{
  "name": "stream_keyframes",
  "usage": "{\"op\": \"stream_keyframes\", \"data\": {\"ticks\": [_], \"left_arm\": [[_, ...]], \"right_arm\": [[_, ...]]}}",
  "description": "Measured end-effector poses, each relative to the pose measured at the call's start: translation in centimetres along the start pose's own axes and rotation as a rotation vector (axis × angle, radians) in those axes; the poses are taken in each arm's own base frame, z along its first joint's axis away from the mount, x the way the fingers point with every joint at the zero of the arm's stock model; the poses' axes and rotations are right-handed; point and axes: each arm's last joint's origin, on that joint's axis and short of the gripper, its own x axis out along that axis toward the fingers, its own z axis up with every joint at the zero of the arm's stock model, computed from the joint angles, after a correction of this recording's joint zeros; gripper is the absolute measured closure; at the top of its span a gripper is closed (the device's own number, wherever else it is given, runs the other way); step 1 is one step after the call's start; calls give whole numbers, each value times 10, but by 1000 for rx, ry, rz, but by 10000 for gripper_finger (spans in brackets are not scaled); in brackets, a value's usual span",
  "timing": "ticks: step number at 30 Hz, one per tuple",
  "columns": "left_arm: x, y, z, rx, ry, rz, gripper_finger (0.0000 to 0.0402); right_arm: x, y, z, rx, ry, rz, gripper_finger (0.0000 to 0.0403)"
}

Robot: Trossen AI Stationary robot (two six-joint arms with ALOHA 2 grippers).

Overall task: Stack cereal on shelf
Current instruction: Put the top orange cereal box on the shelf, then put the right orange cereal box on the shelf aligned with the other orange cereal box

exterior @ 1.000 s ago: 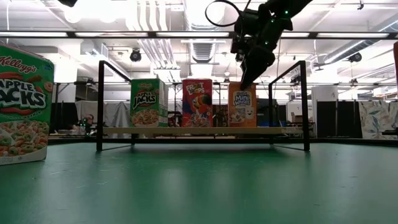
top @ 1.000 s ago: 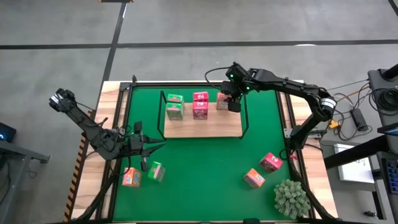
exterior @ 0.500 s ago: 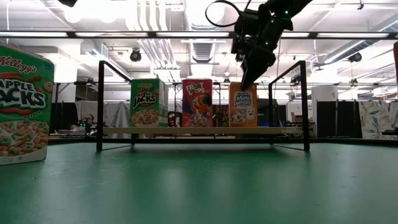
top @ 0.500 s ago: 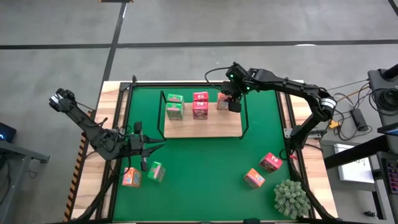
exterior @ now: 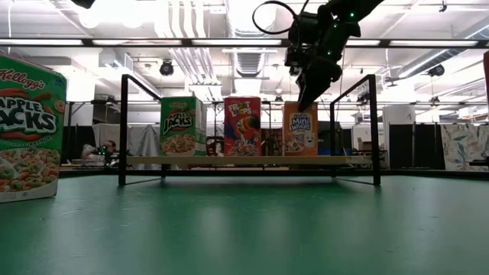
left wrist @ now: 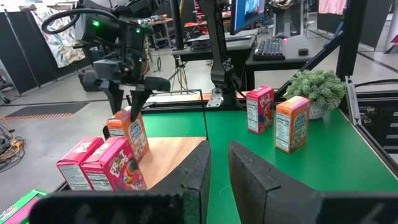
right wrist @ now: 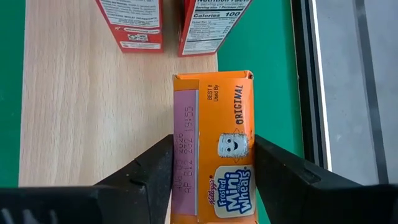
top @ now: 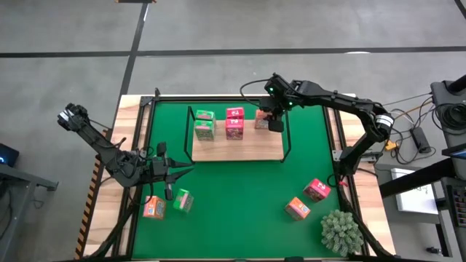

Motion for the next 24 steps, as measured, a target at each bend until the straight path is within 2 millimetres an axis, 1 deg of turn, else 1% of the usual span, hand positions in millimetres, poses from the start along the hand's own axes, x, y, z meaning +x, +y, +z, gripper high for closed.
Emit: {"op": "stream_keyframes", "data": {"ticks": [9,14,18,21,24], "left_arm": [[0,0,0,0,0,0,362],[0,0,0,0,0,0,362],[0,0,0,0,0,0,362],[0,0,0,0,0,0,362],[0,0,0,0,0,0,362]], "right_arm": [[0,0,0,22,0,-1,160],[-3,0,1,33,4,0,138],[-15,-2,10,64,-12,-8,131],[-30,-2,20,106,-28,-9,133],[-48,5,34,158,-51,1,140]]}}
